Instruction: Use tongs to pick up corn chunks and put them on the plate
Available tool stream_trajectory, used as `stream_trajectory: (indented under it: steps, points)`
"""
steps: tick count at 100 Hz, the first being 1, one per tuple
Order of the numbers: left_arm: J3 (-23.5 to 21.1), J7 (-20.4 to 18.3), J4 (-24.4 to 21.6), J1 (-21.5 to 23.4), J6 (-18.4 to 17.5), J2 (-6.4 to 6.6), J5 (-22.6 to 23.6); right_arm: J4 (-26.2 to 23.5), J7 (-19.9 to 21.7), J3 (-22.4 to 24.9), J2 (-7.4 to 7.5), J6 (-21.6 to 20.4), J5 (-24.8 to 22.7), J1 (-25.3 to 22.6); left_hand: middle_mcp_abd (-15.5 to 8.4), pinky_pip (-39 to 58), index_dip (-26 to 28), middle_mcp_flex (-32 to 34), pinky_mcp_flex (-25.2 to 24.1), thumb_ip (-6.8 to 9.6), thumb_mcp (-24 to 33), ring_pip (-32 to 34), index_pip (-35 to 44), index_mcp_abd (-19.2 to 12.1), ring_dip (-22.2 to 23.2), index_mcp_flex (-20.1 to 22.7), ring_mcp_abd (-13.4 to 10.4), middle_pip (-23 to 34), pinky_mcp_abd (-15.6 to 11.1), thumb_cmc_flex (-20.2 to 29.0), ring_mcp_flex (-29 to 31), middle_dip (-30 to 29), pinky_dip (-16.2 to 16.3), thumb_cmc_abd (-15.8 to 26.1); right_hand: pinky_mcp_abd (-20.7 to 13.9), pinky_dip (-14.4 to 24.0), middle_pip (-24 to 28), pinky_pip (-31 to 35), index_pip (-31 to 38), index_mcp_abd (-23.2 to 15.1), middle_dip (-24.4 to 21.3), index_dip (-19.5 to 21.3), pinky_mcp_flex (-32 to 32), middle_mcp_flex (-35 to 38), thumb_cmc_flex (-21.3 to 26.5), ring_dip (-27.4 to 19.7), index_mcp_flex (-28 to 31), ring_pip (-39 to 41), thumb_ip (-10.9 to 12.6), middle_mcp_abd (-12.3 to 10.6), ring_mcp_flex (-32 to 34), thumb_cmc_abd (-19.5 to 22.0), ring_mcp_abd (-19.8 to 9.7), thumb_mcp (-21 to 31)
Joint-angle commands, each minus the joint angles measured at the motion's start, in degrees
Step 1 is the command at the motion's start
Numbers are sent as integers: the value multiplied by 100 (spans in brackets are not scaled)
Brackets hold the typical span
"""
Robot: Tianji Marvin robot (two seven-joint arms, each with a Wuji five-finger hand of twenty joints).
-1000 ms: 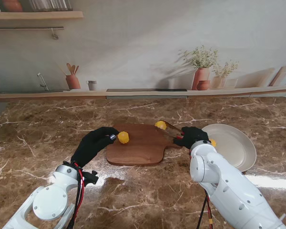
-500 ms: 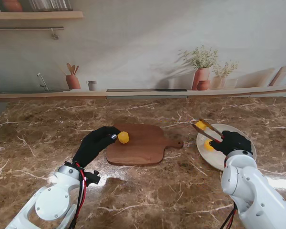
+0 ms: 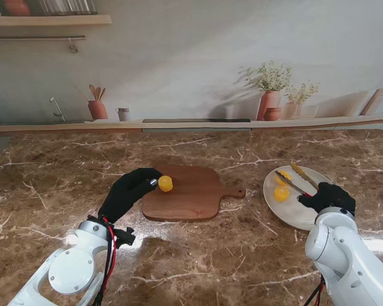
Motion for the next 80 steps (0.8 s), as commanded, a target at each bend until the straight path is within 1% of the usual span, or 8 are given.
stream_trajectory:
  steps: [1, 10, 20, 37, 47, 57, 65, 80]
  points:
    - [-6, -7, -34, 28, 26, -3, 30, -111, 137, 33, -20, -69, -13, -99, -82, -127, 66, -178, -49, 224, -187, -145, -61, -36, -68, -100, 16, -69, -341, 55, -102, 4, 104, 173, -1296, 699, 163, 2019, 83, 120, 69, -111, 338, 51, -26, 314, -84, 856, 142, -3, 461, 221, -854, 119]
    - [-19, -27, -51, 30, 36, 4, 46, -259, 71, 49, -33, -236, -3, -193, -81, -127, 66, -175, -48, 224, -186, -148, -63, -32, -71, -102, 7, -70, -342, 50, -103, 4, 104, 176, -1300, 698, 169, 2014, 97, 107, 65, -114, 338, 40, -11, 315, -84, 856, 171, -5, 461, 214, -854, 20]
    - [-32, -90, -66, 25, 76, 18, 44, -475, 44, -1, -37, -544, 1, -296, -89, -137, 64, -185, -58, 224, -184, -157, -71, -25, -75, -109, 10, -74, -345, 50, -114, 2, 100, 177, -1285, 696, 168, 2018, 98, 116, 57, -120, 338, 37, -25, 312, -90, 852, 198, 1, 461, 263, -837, -18]
    - [-43, -168, -98, 4, 150, 35, 57, -658, 129, -408, -5, -1069, -50, -219, -93, -146, 64, -192, -66, 224, -185, -162, -74, -36, -78, -113, 1, -72, -352, 49, -120, 2, 98, 180, -1274, 691, 144, 2020, 72, 121, 42, -135, 338, 7, -103, 308, -111, 852, 229, 7, 461, 361, -834, -38]
    - [-63, -221, -127, -1, 208, 47, 60, -594, 229, -782, 18, -1237, -4, 59, -99, -142, 67, -188, -61, 223, -185, -157, -68, -39, -76, -111, -13, -66, -355, 49, -113, 4, 100, 180, -1273, 689, 137, 2021, 57, 137, 39, -140, 337, 0, -117, 306, -119, 853, 244, 6, 461, 379, -834, -12]
    - [-99, -298, -167, -6, 288, 64, 70, -445, 297, -1221, 29, -1304, 74, 441, -106, -139, 69, -196, -53, 223, -186, -155, -63, -42, -76, -116, -15, -66, -359, 48, -109, 3, 102, 179, -1272, 687, 128, 2022, 45, 127, 37, -142, 337, -17, -140, 305, -129, 853, 251, 2, 461, 396, -834, 20]
    - [-134, -369, -210, -18, 373, 79, 73, -271, 431, -1615, 39, -1275, 194, 810, -109, -139, 70, -192, -51, 223, -185, -153, -57, -54, -75, -114, -17, -62, -361, 47, -110, 4, 102, 181, -1272, 686, 115, 2022, 27, 139, 36, -144, 337, -52, -175, 300, -160, 843, 250, 1, 459, 413, -835, 35]
    - [-206, -530, -322, -45, 552, 112, 78, 213, 572, -2386, 27, -1186, 539, 1554, -122, -136, 74, -198, -50, 223, -188, -149, -46, -64, -73, -129, -24, -54, -368, 36, -107, 6, 105, 180, -1280, 676, 111, 2001, 7, 148, 40, -142, 334, -102, -205, 284, -215, 813, 250, -13, 461, 431, -845, 53]
